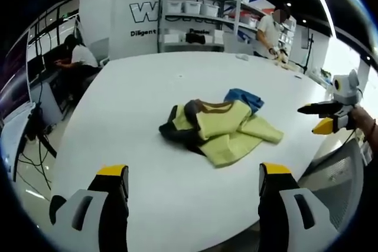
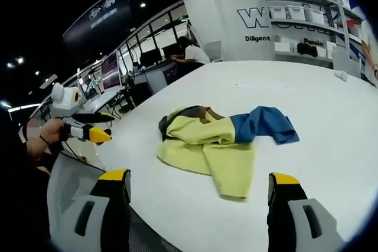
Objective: Fold the garment on the visible template until the final outline fits inside the template.
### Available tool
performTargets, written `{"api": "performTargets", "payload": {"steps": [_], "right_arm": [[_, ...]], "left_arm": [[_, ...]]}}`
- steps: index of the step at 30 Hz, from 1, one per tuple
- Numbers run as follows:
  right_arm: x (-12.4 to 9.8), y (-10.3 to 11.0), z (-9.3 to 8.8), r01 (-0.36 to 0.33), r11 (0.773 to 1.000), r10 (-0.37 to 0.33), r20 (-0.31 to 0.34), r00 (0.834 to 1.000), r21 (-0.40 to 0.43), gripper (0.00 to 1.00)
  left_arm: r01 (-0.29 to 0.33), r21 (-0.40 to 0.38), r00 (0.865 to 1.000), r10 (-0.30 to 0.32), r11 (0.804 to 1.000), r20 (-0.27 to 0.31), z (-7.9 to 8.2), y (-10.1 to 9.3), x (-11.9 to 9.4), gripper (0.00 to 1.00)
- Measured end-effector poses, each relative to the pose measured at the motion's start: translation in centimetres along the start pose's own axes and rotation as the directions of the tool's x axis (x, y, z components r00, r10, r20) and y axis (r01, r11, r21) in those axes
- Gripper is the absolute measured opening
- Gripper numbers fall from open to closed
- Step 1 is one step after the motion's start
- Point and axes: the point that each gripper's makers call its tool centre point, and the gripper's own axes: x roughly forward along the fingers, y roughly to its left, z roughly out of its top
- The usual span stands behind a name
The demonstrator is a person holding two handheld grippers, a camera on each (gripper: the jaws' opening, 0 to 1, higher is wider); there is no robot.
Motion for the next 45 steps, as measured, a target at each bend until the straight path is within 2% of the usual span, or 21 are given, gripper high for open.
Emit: {"api": "performTargets", "payload": {"steps": [12,18,22,32,36,39,45], "right_arm": [[1.3,-0.4,1.5,-0.008,1.000,0.008,0.004,1.000,-0.014,0.96],[2.2,-1.1,2.2,0.004,1.000,-0.004,0.005,1.000,-0.020,0.92],[2.8,-1.6,2.8,0.005,1.000,-0.005,0.009,1.000,-0.017,0.88],[5.5,-3.1,3.7,-0.002,1.000,0.002,0.000,1.000,-0.012,0.72],[6.6,-3.6,3.8,-0.009,1.000,0.009,-0.014,1.000,-0.005,0.69],[7.4,-4.0,3.8,-0.012,1.000,0.012,-0.025,1.000,0.000,0.63],[9.0,-5.3,3.9,0.015,1.000,-0.015,-0.034,0.999,0.003,0.56]], "left_arm": [[-0.010,-0.008,1.000,0.010,1.000,0.006,0.9,0.5,0.7,0.88],[-0.018,-0.012,1.000,0.019,1.000,0.005,1.6,1.1,1.6,0.88],[-0.026,-0.018,1.000,0.026,0.999,0.005,2.1,1.3,2.3,0.85],[0.018,0.004,1.000,-0.018,1.000,-0.003,3.0,0.5,5.1,0.73],[0.021,0.004,1.000,-0.021,1.000,-0.013,3.1,0.4,6.4,0.69],[0.024,0.014,1.000,-0.024,1.000,-0.018,3.2,0.2,7.3,0.66],[0.045,-0.003,0.999,-0.045,0.999,-0.019,3.5,-0.6,9.4,0.60]]}}
